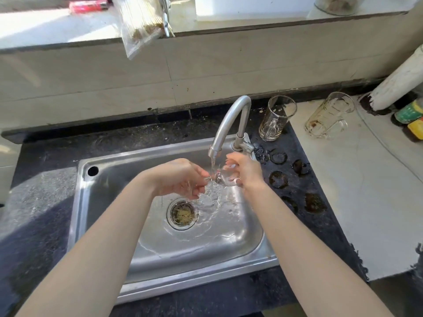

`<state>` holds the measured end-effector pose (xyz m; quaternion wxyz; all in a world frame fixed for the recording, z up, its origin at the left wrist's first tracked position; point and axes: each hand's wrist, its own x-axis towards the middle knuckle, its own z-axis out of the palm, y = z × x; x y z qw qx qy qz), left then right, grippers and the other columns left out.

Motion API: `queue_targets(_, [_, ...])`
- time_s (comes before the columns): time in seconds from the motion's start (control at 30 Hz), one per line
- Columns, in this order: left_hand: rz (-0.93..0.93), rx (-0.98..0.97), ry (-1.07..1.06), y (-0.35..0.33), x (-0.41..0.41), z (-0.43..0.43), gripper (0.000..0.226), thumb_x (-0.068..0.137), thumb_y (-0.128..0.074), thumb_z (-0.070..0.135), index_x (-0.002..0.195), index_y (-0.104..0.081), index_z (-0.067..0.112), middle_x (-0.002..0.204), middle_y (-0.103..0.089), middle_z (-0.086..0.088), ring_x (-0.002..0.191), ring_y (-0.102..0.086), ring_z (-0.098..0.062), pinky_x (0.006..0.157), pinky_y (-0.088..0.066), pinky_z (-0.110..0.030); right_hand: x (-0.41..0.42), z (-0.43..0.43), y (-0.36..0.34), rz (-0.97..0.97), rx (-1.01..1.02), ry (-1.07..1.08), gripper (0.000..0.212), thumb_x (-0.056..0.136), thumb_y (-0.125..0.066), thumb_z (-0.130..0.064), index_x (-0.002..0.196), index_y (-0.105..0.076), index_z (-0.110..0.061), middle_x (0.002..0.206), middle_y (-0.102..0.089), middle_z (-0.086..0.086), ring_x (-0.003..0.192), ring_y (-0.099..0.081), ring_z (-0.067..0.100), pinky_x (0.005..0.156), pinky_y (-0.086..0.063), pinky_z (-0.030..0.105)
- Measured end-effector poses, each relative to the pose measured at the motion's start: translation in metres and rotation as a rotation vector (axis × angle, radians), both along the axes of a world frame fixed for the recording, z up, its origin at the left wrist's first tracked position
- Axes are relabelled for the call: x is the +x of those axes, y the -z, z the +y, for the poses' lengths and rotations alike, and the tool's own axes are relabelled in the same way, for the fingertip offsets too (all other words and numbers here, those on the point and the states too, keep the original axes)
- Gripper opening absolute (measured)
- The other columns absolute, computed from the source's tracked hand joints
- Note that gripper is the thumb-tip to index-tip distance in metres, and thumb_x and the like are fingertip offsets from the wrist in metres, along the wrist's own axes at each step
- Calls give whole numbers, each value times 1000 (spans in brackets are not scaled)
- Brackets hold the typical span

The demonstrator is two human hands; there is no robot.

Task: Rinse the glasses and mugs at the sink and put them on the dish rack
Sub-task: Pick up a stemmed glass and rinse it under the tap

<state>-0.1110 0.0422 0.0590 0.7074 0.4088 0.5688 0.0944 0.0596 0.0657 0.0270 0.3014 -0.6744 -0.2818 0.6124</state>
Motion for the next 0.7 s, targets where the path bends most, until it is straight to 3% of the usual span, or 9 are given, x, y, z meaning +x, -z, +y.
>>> queue_targets(0.07, [58,57,73,-1,-5,-5,18,92,-58,8,103,-65,-5,69,-65,-6,65,-60,-14,76,-56,-33,-15,8,-1,11,-10,-1,7,78,-65,-19,74,-65,-14,65,-61,-5,43,-45,8,50,-30,23])
queue_targets(0.13, [82,107,58,0,-8,-11,20,95,-56,14,96,-69,-1,65,-63,-3,61,-61,-13,65,-54,-25,-27,13,-1,79,-34,49,7,78,-63,-15,71,-64,-15,63,-60,-2,54,-49,11,51,-36,22])
queue_targets(0.27, [30,121,-184,7,-8,-27,31,102,-43,24,82,-60,8,55,-46,2,51,-53,-12,59,-51,-23,-46,10,0,323,-9,254,5,84,-64,-7,87,-65,-4,66,-58,5,60,-55,17,57,-49,28])
queue_targets(0.33, [-77,39,-359,10,-2,-34,30,102,-41,21,78,-55,10,52,-41,3,46,-48,-10,55,-51,-22,-56,1,4,429,33,298,18,86,-63,0,104,-59,-1,77,-63,8,59,-55,17,57,-50,28])
queue_targets(0.4, [-124,-23,-489,12,5,-38,31,101,-41,20,74,-53,11,51,-40,2,44,-47,-11,50,-49,-21,-63,-9,11,439,114,246,36,80,-71,2,108,-48,-4,83,-62,8,60,-57,18,61,-50,34])
queue_targets(0.47, [65,70,-464,19,13,-41,35,101,-42,23,70,-53,11,53,-45,-2,42,-50,-12,54,-47,-22,-66,-14,18,302,163,165,54,71,-79,-2,111,-43,-8,83,-55,5,63,-57,17,64,-51,34])
queue_targets(0.53, [480,293,-263,23,20,-45,38,98,-44,26,66,-59,11,58,-60,-7,48,-60,-15,61,-47,-27,-67,-14,20,79,159,84,58,68,-79,-6,111,-42,-8,84,-52,1,66,-55,15,60,-48,30])
queue_targets(0.6, [772,509,-114,22,27,-51,38,97,-43,27,67,-59,11,71,-68,-13,72,-65,-28,64,-47,-34,-68,-10,19,-15,114,91,46,66,-77,-8,101,-47,-9,80,-55,2,62,-54,17,51,-45,27])
queue_targets(0.7, [922,623,-1,20,27,-53,38,98,-42,28,63,-47,15,82,-68,-18,85,-59,-39,62,-37,-36,-64,-3,18,67,-18,111,26,61,-80,-17,75,-60,-10,70,-59,6,58,-55,21,55,-47,32])
